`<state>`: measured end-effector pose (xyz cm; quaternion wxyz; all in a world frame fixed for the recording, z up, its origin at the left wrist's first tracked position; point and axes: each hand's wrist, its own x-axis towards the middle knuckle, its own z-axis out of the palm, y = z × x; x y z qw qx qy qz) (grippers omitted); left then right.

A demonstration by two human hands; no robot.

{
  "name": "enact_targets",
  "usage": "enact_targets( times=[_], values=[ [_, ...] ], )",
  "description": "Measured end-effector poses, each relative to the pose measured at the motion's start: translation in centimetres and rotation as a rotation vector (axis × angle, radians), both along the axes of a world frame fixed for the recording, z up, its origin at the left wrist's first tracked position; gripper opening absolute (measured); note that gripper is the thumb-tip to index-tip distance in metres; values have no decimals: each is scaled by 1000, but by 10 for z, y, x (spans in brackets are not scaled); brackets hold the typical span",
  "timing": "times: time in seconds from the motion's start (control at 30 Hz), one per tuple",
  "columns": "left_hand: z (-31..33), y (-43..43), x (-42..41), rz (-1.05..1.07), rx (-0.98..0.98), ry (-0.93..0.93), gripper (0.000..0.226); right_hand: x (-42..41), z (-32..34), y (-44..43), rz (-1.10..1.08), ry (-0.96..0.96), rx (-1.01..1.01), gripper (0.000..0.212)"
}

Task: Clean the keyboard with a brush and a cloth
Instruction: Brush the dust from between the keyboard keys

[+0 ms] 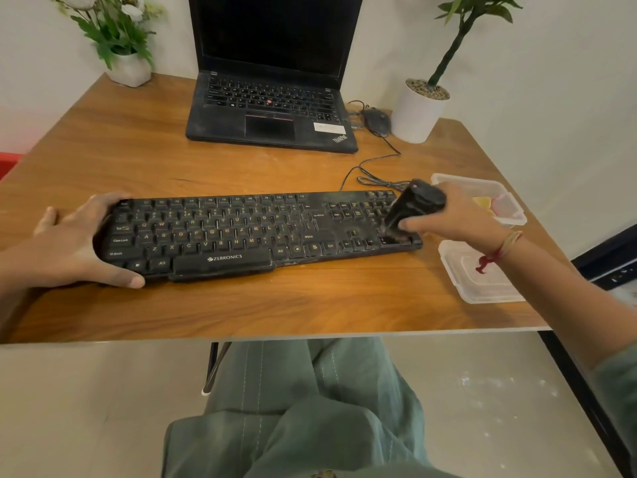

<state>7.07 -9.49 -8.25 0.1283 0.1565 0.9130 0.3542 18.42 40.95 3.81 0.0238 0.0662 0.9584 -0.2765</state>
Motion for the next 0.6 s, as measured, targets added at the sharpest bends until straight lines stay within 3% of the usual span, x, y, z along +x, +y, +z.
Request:
enact_targets(
  times=[0.1,0.27,0.4,0.47,0.53,0.6],
  values=[
    [2,1,2,-2,-3,-8,121,1,-5,0,-102,114,98,31],
    [5,2,2,-12,-17,28,119,17,-7,-6,-18,32,-109,27],
    [6,3,4,-18,-32,58,119,15,-9,3,-170,181,45,30],
    [4,1,3,-23,-43,69,119,23,-13,-12,-63,113,0,30],
    [2,-1,-1,-33,-40,72,121,31,-11,-24,11,-9,-182,30],
    [-1,-2,-5,-41,-38,60,124,28,-7,-22,-5,34,-124,29]
  ],
)
